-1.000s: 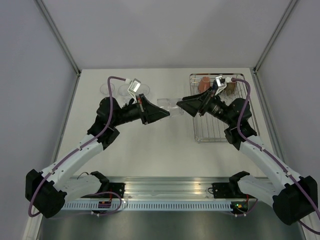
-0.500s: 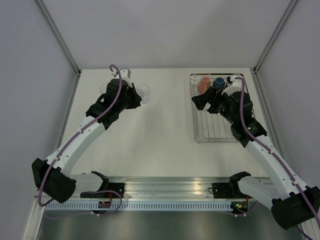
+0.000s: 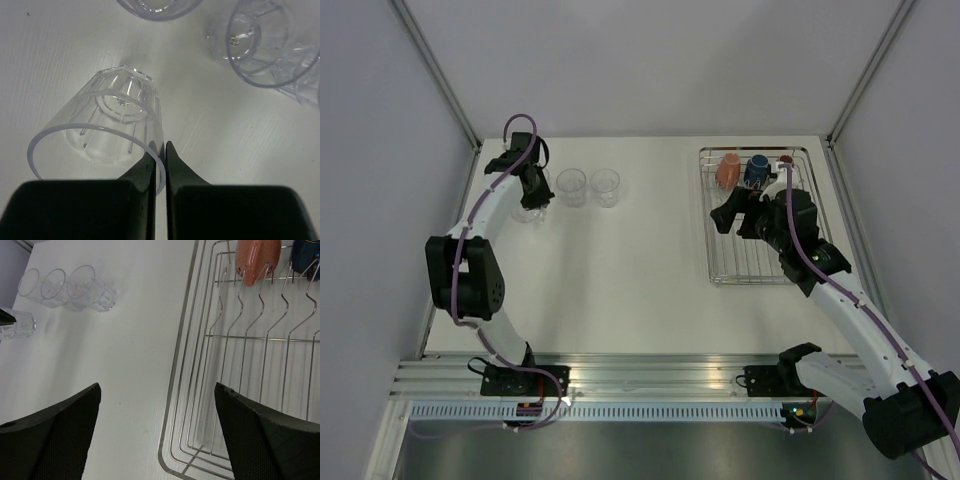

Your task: Unload the cups from the dish rack

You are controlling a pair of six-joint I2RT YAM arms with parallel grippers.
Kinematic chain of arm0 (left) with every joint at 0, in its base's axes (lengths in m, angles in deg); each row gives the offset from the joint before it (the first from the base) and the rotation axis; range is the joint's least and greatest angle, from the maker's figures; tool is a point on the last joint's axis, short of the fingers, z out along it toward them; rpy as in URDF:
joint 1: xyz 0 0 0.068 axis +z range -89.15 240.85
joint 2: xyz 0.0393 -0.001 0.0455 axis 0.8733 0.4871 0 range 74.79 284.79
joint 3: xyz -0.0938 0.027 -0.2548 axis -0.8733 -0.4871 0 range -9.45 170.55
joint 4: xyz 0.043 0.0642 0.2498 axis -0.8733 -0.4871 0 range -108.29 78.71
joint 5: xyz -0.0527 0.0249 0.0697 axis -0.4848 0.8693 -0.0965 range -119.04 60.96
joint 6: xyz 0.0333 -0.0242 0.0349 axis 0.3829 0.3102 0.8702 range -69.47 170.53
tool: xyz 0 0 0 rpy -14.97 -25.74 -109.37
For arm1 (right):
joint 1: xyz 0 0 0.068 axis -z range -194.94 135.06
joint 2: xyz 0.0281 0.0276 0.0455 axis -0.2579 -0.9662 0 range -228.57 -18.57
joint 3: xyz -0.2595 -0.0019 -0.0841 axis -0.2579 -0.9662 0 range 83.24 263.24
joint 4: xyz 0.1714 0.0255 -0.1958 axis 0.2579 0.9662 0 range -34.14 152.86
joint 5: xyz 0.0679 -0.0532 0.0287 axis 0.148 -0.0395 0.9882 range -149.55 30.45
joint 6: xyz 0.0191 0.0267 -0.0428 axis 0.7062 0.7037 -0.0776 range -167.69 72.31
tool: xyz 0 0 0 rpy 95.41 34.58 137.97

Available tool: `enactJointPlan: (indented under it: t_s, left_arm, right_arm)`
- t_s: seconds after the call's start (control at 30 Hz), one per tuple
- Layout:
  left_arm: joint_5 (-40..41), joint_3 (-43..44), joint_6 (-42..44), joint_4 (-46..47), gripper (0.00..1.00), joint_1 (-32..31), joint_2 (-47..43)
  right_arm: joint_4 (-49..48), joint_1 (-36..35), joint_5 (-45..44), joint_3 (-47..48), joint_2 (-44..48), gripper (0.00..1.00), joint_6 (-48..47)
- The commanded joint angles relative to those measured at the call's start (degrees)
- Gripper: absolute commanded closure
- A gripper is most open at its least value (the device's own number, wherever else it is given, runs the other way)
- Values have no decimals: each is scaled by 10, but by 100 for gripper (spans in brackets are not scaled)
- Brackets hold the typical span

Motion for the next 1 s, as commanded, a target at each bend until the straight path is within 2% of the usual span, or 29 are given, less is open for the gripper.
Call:
enactJointPlan:
  t_s: [0.0, 0.27, 0.67, 0.77, 0.97]
  left_arm:
    - [-7, 64, 36, -49, 97, 18, 51]
    - [-14, 173, 45, -119, 93, 20, 158]
    - [-26, 184, 63, -143, 84, 20, 204]
    - [-27, 189, 63, -148, 79, 20, 205]
    - [-25, 198, 61, -155, 61, 20, 190]
  right_arm:
    - [18, 0, -20, -6, 16, 2, -24]
    - [39, 0, -22, -15, 23, 2, -43]
    - [64, 0, -22, 1, 26, 2, -61]
    - [71, 0, -22, 8, 25, 2, -64]
    - [126, 0, -73, 49, 16, 2, -81]
